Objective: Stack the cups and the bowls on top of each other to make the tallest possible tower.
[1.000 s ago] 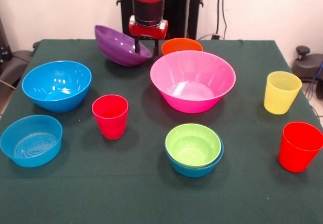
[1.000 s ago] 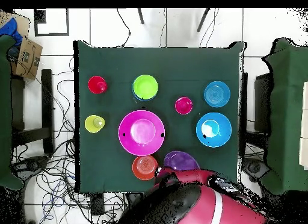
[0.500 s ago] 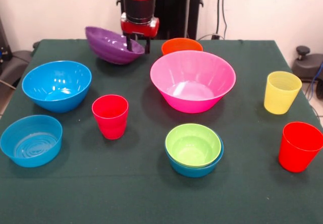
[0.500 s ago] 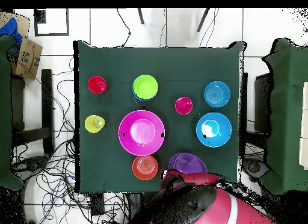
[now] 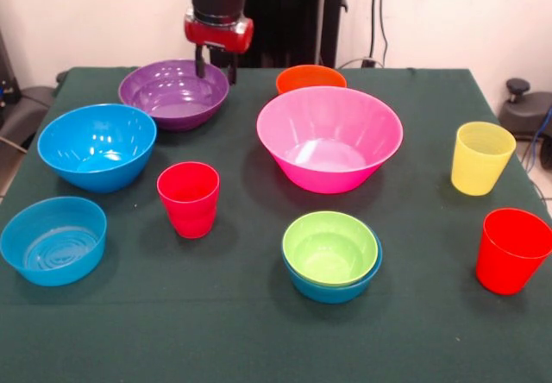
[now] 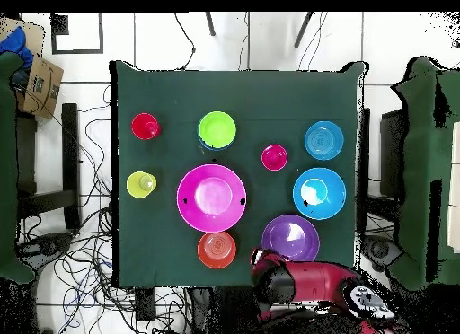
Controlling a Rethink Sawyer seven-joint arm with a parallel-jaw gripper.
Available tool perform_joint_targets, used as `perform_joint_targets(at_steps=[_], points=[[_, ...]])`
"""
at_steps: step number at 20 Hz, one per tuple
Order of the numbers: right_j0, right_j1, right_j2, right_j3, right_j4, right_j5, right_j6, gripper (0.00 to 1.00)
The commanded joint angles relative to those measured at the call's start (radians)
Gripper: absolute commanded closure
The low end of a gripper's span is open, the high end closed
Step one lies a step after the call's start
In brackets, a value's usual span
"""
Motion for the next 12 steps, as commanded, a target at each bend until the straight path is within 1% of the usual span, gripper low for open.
perform_joint_targets(at_steps=[1, 4, 12], points=[[-0.025, -0.16, 0.17, 0.056, 0.015, 0.174, -0.074, 0.0], [-0.023, -0.161, 0.182, 0.049, 0.015, 0.184, -0.062, 0.0], [0.035, -0.079, 0.149, -0.01, -0.008, 0.132, 0.009, 0.0]])
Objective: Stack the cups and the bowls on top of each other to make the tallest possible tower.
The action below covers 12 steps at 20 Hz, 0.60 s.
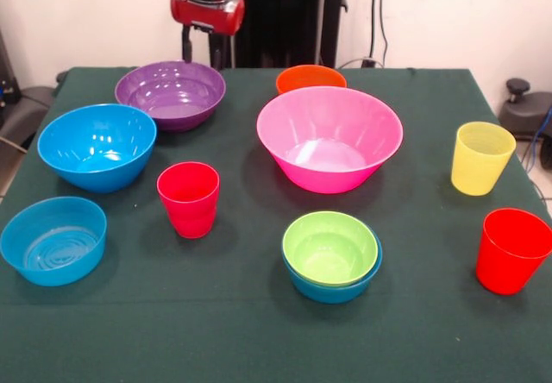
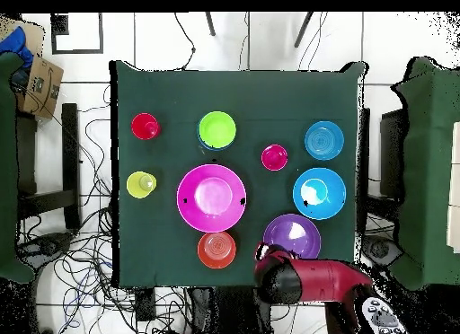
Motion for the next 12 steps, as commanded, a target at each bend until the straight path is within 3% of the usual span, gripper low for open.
perform_joint_targets(at_steps=[1, 7, 12], points=[[0.056, 0.061, 0.098, -0.035, -0.008, 0.04, 0.012, 0.0], [0.069, 0.082, 0.112, -0.036, -0.022, 0.014, 0.007, 0.0], [0.057, 0.145, 0.133, -0.068, -0.045, -0.024, -0.005, 0.0]])
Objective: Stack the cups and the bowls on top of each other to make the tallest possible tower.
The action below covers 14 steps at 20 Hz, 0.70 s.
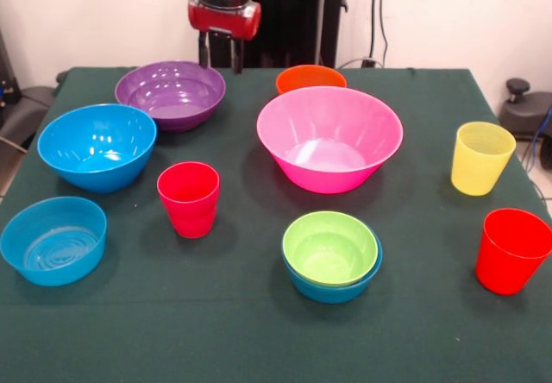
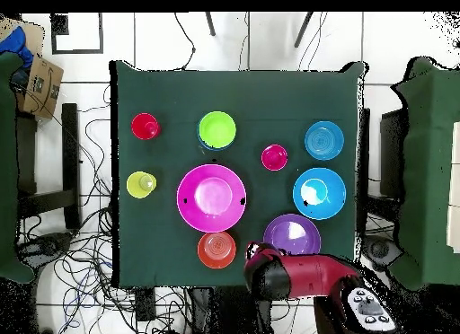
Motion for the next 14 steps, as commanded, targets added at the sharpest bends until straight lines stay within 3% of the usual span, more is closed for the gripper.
perform_joint_targets(at_steps=[1, 14], points=[[0.011, 0.12, 0.121, -0.072, -0.053, -0.028, -0.012, 0.0], [0.045, 0.172, 0.103, -0.144, -0.095, -0.085, 0.004, 0.0]])
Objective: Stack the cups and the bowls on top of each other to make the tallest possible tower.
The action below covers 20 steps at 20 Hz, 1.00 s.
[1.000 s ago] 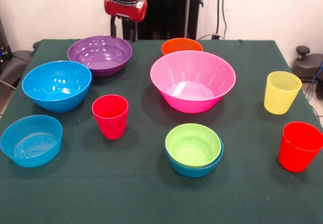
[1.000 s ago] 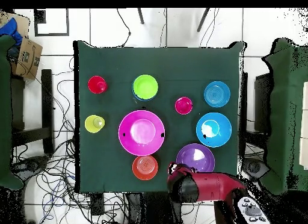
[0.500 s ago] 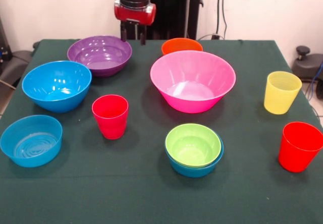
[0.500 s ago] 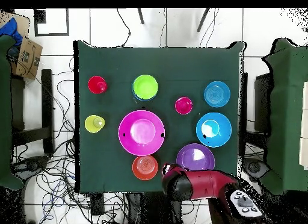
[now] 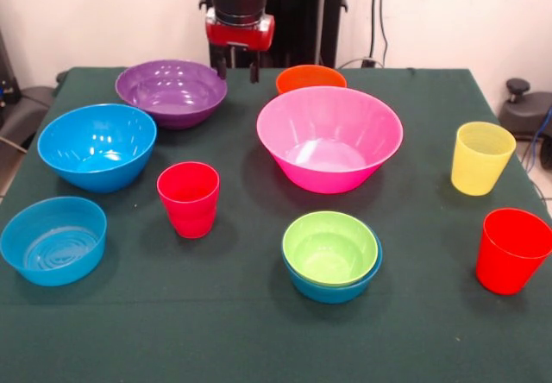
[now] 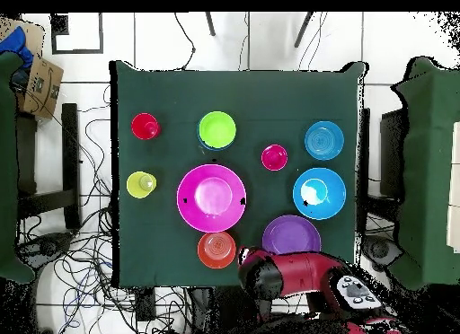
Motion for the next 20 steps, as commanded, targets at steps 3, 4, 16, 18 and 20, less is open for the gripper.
perform_joint_targets(at_steps=[3, 4, 16, 18, 20], points=[[0.032, 0.022, 0.092, -0.107, -0.049, -0.029, -0.005, 0.0], [0.028, 0.002, 0.095, -0.095, -0.042, -0.01, -0.009, 0.0], [-0.053, -0.182, 0.224, 0.011, 0.061, 0.161, -0.074, 0.0], [-0.074, -0.242, 0.254, 0.039, 0.089, 0.209, -0.098, 0.0], [-0.087, -0.257, 0.272, 0.044, 0.099, 0.227, -0.104, 0.0]])
